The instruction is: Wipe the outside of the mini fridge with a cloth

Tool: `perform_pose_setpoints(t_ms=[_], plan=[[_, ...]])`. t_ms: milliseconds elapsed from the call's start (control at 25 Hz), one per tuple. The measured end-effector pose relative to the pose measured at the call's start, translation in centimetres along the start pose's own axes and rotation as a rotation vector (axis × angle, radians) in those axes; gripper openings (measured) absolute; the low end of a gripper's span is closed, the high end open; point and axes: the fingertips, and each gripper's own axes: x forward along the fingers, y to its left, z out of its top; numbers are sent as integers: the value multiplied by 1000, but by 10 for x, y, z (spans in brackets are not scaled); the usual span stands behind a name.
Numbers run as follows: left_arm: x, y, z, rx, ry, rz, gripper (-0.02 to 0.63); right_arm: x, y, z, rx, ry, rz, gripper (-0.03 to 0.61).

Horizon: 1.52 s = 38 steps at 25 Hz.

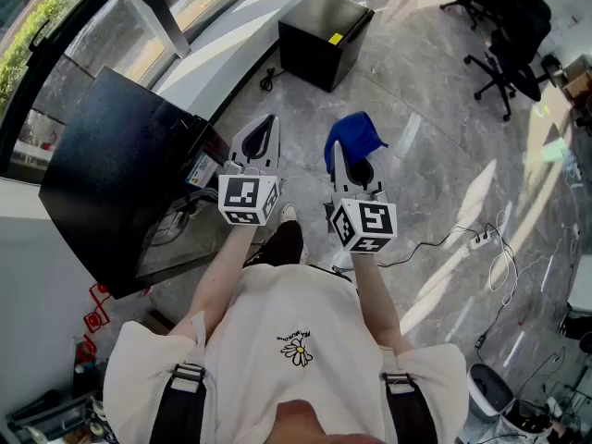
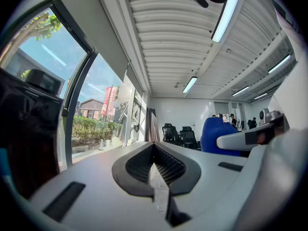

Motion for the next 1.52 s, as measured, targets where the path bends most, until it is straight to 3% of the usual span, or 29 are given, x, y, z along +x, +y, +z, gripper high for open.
perform_pose_setpoints(t_ms=[360, 680, 960, 1240, 1520], plan=[[122, 42, -20, -37, 3, 8, 5, 117, -49, -2, -24, 50, 5, 72], [236, 113, -9, -101, -21, 89, 5, 240, -89, 41, -61, 39, -21, 72], [290, 146, -19, -137, 0, 164, 5, 308, -109, 39, -46, 79, 22, 72], [354, 160, -19, -67, 36, 187, 5, 380, -149, 48, -17, 75, 65, 72], [425, 166, 9, 2, -19, 173, 5, 443, -178, 64, -24, 70, 135, 72]])
